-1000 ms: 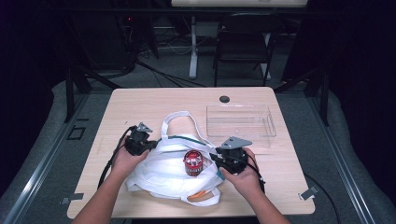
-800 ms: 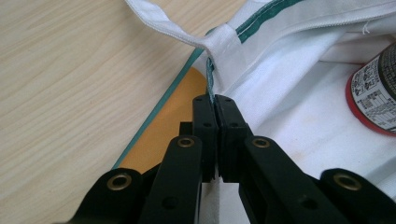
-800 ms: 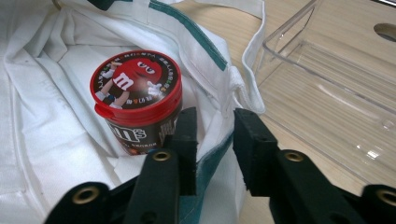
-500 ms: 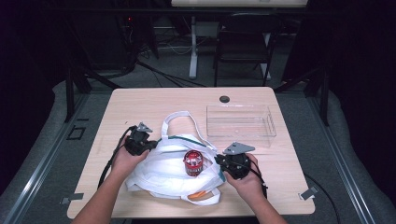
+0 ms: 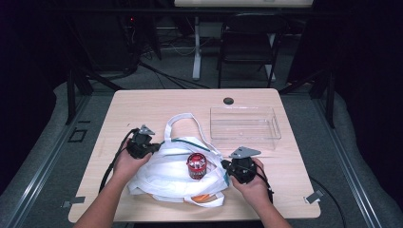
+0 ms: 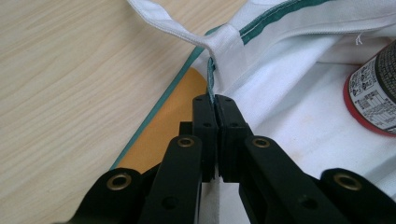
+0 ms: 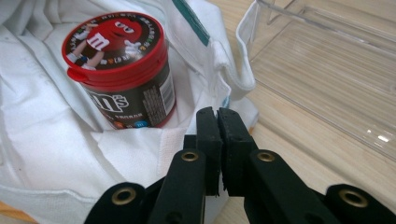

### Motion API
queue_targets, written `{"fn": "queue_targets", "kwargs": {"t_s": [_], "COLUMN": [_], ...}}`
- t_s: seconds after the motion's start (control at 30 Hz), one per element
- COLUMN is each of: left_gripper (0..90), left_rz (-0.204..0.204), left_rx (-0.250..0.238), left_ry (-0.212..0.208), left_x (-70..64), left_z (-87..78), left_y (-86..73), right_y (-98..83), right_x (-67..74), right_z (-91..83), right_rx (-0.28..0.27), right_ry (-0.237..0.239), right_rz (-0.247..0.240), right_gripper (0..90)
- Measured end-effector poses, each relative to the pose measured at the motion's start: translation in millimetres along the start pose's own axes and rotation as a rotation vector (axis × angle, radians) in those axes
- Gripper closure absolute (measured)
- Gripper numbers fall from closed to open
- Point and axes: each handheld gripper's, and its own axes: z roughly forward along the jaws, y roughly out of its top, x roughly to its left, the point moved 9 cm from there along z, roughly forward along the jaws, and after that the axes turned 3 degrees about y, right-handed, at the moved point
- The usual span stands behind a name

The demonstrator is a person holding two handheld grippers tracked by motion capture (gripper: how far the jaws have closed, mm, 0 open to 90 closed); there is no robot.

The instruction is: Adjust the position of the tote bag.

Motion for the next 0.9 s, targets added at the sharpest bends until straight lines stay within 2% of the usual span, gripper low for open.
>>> {"fn": "queue_targets", "kwargs": {"t_s": [0.23,0.43,0.53,0.63,0.7,0.77,0.9], "left_gripper": [87.8,85.7,79.4,74.2,72.6,67.9,65.6], "left_rz": [0.005,-0.007,-0.024,-0.036,-0.041,-0.057,-0.069], "left_rx": [-0.002,-0.024,-0.045,-0.058,-0.061,-0.09,-0.138], "left_ry": [0.005,0.0,-0.007,0.018,0.019,0.015,0.005], "left_x": [0.3,0.0,0.5,5.2,6.0,8.4,9.8], "left_z": [-0.8,-4.7,-10.5,-15.9,-17.9,-26.3,-39.9], "left_y": [0.3,3.2,5.7,6.6,6.7,8.9,13.5], "right_y": [-2.7,-2.7,-2.5,-2.3,-2.2,-1.6,-1.2], "right_x": [-1.3,-0.9,-0.3,0.1,0.3,0.7,0.9], "right_z": [1.8,1.0,0.0,-0.5,-0.6,-0.7,-0.3], "right_rx": [-0.005,-0.012,-0.015,-0.016,-0.018,-0.019,-0.024], "right_ry": [0.003,0.002,0.002,0.002,0.001,0.001,-0.002], "right_rz": [0.02,0.031,0.035,0.035,0.037,0.038,0.045], "right_gripper": [88.0,87.9,87.5,87.1,86.9,86.6,85.9]}}
